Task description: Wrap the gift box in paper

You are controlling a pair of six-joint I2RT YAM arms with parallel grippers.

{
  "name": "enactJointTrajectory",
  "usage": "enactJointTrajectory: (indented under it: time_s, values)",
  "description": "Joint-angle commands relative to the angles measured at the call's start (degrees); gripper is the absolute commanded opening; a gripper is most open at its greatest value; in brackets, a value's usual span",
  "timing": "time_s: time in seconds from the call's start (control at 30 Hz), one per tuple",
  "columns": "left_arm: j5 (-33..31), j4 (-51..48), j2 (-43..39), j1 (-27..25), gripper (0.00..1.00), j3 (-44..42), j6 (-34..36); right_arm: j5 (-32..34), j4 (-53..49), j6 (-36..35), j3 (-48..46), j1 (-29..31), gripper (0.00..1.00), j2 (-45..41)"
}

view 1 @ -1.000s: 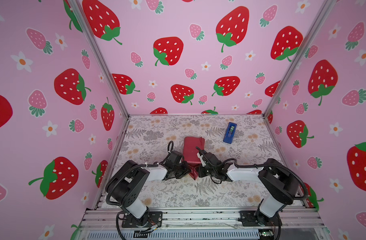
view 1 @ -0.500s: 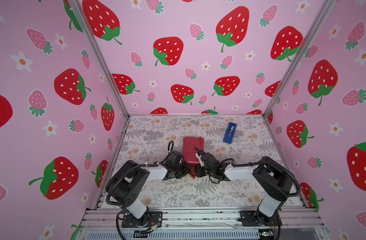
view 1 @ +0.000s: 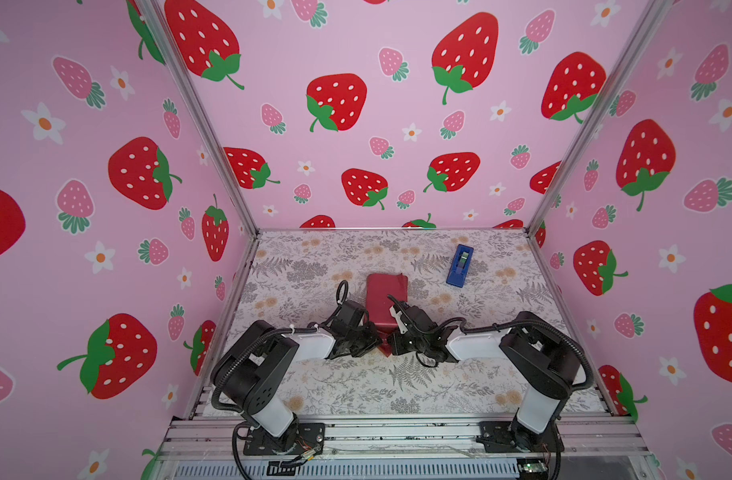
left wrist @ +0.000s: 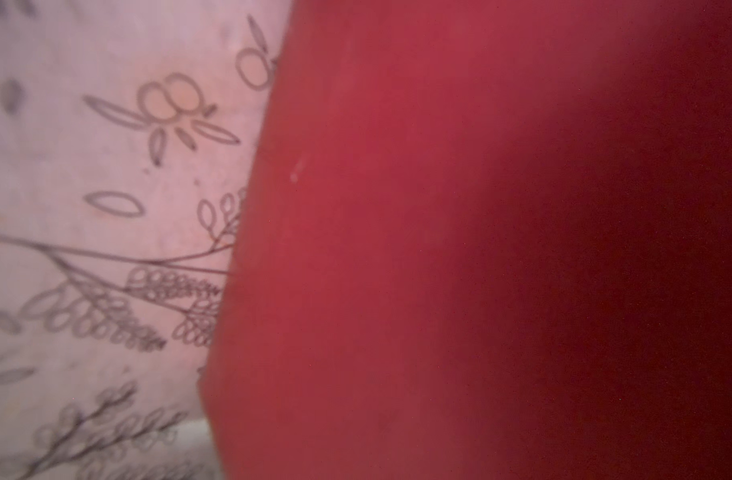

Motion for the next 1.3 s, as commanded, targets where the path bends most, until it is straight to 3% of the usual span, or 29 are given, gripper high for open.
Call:
enactJointTrajectory:
  time_s: [0.0, 0.17, 0.47, 0.83, 1.0, 1.27]
  values:
    - [-1.55, -7.06, -1.65, -0.08, 0.1, 1.96, 0.99, 0.14, 0.65, 1.33, -0.25, 0.09, 0.06, -0.15]
    - [-2.23, -9.82, -4.43, -0.03, 0.11, 3.1, 1.34, -0.11, 0.83, 1.46, -0.32, 0.09, 0.06, 0.53]
    - [-2.66, -12.13, -9.69, -0.52, 0.23, 0.3, -1.19, -0.44, 0.85, 1.61, -0.66, 0.05, 0.06, 0.63]
    - [1.81, 1.79, -5.67, -2.8, 0.35, -6.84, -10.21, -0.8, 1.09, 1.75, -0.84, 0.05, 0.06, 0.79]
    - [3.53, 9.87, -2.72, -2.89, 0.36, -9.2, -14.02, -0.74, 1.38, 1.89, -1.19, 0.05, 0.06, 0.6]
    - [2.79, 11.45, -2.44, -3.08, 0.35, -9.34, -15.05, -0.59, 1.35, 1.94, -1.45, 0.05, 0.06, 0.18]
